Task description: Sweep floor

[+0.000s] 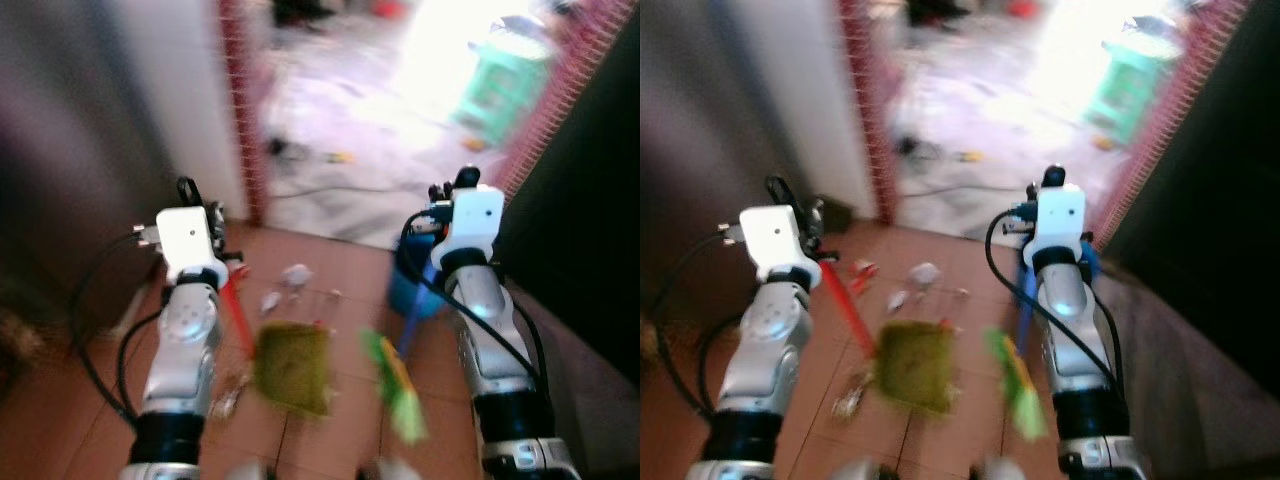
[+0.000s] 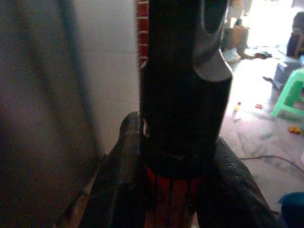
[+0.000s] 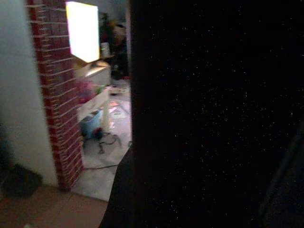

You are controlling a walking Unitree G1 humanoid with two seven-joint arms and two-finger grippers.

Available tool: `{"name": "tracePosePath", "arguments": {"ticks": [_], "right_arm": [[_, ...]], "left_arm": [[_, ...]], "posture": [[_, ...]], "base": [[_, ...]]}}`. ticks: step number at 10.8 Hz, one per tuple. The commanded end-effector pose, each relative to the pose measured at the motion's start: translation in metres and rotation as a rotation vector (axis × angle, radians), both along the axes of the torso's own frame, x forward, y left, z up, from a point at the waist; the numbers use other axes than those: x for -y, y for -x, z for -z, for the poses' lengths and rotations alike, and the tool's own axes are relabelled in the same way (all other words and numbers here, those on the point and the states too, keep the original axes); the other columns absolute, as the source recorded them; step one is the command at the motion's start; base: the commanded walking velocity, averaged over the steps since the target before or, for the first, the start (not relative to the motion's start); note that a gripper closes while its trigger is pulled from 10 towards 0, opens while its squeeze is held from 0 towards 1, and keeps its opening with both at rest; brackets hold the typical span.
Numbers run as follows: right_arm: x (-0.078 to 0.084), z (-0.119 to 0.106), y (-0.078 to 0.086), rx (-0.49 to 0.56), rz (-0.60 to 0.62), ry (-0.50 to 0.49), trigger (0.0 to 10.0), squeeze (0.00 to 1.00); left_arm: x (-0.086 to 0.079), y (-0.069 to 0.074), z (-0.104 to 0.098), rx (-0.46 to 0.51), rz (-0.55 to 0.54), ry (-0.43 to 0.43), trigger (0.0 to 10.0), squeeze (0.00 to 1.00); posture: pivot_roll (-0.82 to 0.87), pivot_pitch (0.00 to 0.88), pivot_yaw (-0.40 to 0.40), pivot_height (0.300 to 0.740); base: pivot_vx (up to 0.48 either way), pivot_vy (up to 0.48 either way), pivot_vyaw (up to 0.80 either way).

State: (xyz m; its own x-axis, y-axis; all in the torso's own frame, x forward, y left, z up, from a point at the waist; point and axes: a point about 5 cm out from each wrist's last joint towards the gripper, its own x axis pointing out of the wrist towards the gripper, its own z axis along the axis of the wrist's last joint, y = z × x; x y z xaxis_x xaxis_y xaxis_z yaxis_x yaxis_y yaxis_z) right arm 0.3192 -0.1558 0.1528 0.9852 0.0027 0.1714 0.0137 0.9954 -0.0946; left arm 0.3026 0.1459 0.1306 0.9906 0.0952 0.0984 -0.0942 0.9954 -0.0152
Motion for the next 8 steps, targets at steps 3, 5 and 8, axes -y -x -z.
{"name": "tracePosePath", "arguments": {"ticks": [3, 5, 8], "right_arm": [[0.007, -0.009, 0.000, 0.034, 0.024, 0.026, 10.0, 0.00], [0.007, -0.007, 0.001, 0.025, 0.027, 0.012, 10.0, 0.00], [0.011, -0.006, 0.001, 0.017, 0.034, 0.012, 10.0, 0.00]], "left_arm": [[0.005, -0.002, -0.011, 0.048, 0.013, -0.022, 10.0, 0.00], [0.003, -0.003, -0.006, 0.033, 0.009, -0.064, 10.0, 0.00], [-0.005, -0.010, 0.000, 0.013, 0.004, -0.148, 10.0, 0.00]], "posture": [[-0.08, 0.047, 0.024, 0.740], [-0.08, 0.050, 0.022, 0.740], [-0.09, 0.057, 0.022, 0.740]], "base": [[0.000, 0.000, 0.00], [0.000, 0.000, 0.00], [0.000, 0.000, 0.00]]}}
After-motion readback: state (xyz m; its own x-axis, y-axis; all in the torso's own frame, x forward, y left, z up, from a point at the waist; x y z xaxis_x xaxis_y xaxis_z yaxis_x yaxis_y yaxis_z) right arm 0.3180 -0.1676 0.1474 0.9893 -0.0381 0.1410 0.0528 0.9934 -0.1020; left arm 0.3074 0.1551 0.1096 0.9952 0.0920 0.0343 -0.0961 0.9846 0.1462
